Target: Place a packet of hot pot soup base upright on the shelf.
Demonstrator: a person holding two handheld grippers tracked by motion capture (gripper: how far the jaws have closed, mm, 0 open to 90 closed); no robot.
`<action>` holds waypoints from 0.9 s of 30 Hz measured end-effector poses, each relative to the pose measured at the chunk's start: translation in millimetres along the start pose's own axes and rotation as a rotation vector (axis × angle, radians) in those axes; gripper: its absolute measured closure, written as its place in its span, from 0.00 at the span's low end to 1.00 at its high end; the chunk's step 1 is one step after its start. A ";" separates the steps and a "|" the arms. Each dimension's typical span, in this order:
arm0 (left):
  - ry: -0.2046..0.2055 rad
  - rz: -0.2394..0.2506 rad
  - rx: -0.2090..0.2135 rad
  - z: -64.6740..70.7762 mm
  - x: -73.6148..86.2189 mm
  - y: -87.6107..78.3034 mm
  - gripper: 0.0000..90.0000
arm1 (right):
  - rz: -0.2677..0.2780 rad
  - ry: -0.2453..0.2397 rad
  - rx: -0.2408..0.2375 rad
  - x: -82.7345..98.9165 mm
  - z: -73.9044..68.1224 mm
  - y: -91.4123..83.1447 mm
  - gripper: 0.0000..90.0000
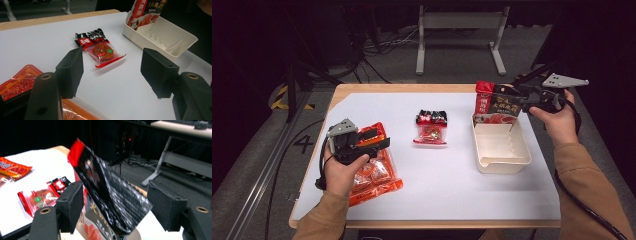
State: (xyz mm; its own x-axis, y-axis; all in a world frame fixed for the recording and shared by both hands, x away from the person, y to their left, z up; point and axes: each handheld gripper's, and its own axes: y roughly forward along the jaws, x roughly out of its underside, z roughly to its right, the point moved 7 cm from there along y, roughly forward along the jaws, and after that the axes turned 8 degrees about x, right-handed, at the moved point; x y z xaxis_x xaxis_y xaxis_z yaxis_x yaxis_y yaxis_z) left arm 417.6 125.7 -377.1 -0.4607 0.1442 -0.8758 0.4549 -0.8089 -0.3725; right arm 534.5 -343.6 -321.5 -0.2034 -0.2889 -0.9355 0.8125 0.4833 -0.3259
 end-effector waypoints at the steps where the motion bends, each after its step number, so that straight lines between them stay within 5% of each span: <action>1: -0.002 0.006 -0.001 0.0 -0.3 0.2 0.40 | 0.009 -0.006 0.001 -3.0 -0.4 -2.1 0.34; 6: 0.009 0.006 0.007 2.3 -0.8 2.0 0.40 | 0.034 -0.033 0.027 -16.5 -2.5 -12.7 0.31; 13: 0.021 0.023 -0.010 0.7 -2.5 -1.7 0.42 | 0.036 -0.063 0.056 -28.9 -24.6 -27.9 0.31; 19: 0.018 0.021 -0.023 -1.5 -1.3 -4.6 0.45 | 0.054 -0.085 0.003 -39.3 -52.8 -40.9 0.31; 23: 0.029 0.014 -0.030 -3.3 -1.5 -6.8 0.44 | 0.057 -0.049 -0.032 -40.1 -74.8 -48.7 0.33; 27: 0.028 0.024 -0.033 -4.5 -2.4 -8.5 0.43 | 0.015 -0.044 -0.053 -30.0 -93.7 -52.8 0.39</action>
State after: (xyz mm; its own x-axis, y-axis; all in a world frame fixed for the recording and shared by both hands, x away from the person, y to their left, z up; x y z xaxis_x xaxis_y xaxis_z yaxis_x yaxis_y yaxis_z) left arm 418.2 134.7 -373.2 -0.4283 0.1410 -0.8926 0.4907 -0.7932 -0.3607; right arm 446.6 -282.9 -289.0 -0.1658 -0.3170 -0.9338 0.7847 0.5311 -0.3196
